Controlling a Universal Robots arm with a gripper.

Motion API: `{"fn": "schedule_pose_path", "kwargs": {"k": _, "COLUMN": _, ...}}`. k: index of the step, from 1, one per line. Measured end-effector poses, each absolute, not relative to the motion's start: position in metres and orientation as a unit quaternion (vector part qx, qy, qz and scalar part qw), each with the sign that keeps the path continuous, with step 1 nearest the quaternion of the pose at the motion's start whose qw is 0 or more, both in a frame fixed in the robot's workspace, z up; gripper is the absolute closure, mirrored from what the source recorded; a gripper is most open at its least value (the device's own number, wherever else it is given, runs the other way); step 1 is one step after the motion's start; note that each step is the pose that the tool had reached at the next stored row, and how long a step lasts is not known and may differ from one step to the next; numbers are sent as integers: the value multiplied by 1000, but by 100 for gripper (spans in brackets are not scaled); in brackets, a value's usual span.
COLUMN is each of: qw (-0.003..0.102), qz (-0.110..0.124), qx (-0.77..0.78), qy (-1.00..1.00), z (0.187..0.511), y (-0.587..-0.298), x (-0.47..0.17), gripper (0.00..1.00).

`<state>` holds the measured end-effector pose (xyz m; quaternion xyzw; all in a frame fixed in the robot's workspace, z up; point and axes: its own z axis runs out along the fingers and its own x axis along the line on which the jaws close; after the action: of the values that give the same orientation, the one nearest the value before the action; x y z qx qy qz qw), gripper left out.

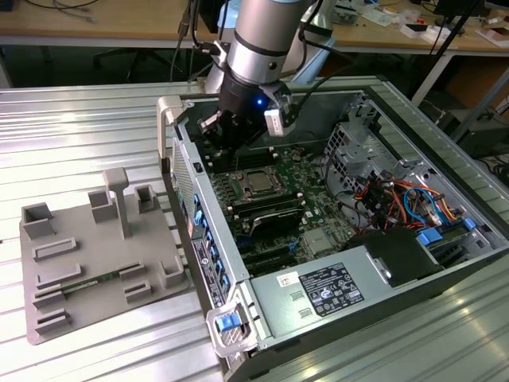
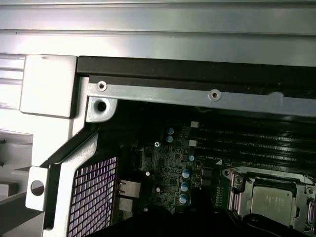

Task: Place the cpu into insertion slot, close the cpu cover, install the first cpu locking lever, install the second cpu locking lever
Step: 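Install the first cpu locking lever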

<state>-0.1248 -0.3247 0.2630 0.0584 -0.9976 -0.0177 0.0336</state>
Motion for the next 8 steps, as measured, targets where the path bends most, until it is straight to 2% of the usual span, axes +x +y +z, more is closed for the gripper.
{"fn": "schedule_pose_path", "kwargs": {"k": 8, "qw": 34, "qz": -22, "qx": 58, "qy": -997, "z": 260, "y": -321, "x": -122, "gripper": 89}}
